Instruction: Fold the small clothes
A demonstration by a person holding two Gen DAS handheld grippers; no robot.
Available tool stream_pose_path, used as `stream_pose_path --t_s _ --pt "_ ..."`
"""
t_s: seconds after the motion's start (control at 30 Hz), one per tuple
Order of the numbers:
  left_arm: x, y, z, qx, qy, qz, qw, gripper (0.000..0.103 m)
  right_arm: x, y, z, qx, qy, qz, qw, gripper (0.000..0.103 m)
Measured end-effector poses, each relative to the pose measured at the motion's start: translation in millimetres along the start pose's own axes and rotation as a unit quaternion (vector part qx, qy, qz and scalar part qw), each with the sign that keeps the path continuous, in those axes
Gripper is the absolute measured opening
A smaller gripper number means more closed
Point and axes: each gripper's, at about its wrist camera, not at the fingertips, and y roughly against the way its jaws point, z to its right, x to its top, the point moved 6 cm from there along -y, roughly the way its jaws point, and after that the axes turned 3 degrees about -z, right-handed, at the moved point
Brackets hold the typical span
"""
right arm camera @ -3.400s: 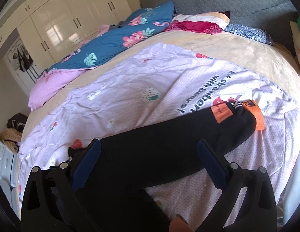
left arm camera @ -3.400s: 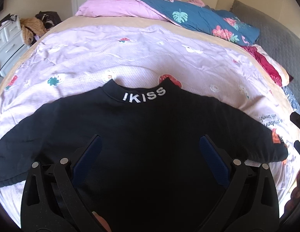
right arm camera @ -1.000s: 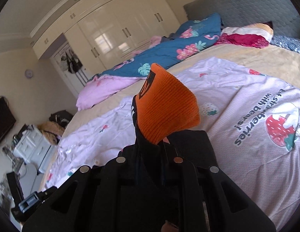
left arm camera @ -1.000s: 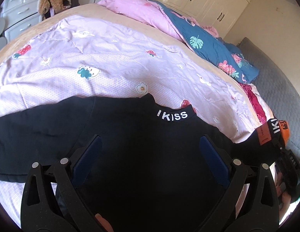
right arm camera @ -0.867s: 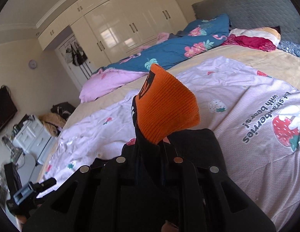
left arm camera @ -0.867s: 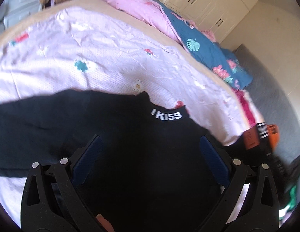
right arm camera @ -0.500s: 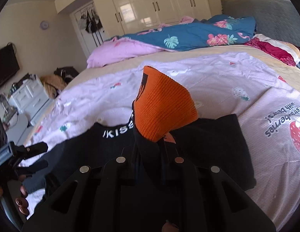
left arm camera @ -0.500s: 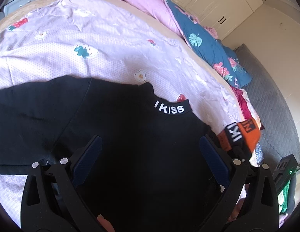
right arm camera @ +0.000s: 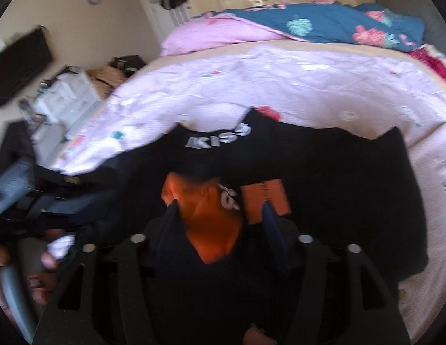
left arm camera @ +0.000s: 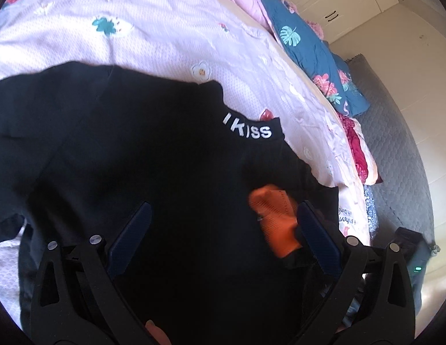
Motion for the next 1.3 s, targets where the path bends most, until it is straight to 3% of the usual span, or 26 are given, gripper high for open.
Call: stream_pose_path --t_s 0.07,0.2,0.23,0.33,0.37,0.43,0.53,0.63,0.83,1.03,1.3 --pt "-1.7 -3.6 -1.7 0.001 0.002 -0.006 1.0 0.095 6.0 12.2 4.6 0.024 -0.019 0.014 0.999 0.072" --pt "-12.3 -16.2 4.9 -0.016 -0.008 -0.031 0.9994 0.093 16.1 29.1 30.9 0.023 -0.071 0.039 0.996 0.072" --pt "-15.6 -20.0 7.6 -0.017 -0.013 -0.037 0.9991 0.088 16.5 31.3 40.2 0.016 -0.085 0.041 0.995 0.072" --pt "-27.9 -35.8 17.1 -0.019 -0.028 -0.062 0.9975 0.057 16.9 36.6 63.9 -0.007 -0.122 0.044 0.992 0.072" --pt "-32.0 -41.0 19.7 -0.021 -0.028 -0.069 0.997 0.051 18.0 38.5 68.7 -0.008 -0.129 0.046 0.991 0.072" --pt "-39.0 -50.1 24.9 -0.026 -0.027 -0.08 0.9961 0.05 19.6 43.4 78.9 -0.017 -0.143 0.053 0.988 0.072" --pt "-40.9 -54.4 32.0 -0.006 -0.045 -0.069 0.9966 0.049 21.4 50.5 88.4 -0.03 -0.15 0.065 0.986 0.072" --pt "-40.5 -55.8 39.5 -0.007 -0.057 -0.062 0.9965 0.009 22.4 53.2 94.3 -0.038 -0.155 0.07 0.985 0.072" --pt "-34.7 -38.8 62.1 -0.033 -0.089 -0.037 0.9948 0.007 24.8 59.6 105.3 -0.066 -0.156 0.082 0.982 0.072" --pt "-26.0 10.0 92.2 -0.046 -0.138 0.033 0.9888 0.005 25.5 68.2 115.2 -0.073 -0.169 0.096 0.978 0.072" --pt "-13.0 76.2 102.0 -0.056 -0.149 0.118 0.9801 0.005 29.6 81.4 116.0 -0.103 -0.148 0.118 0.977 0.072"
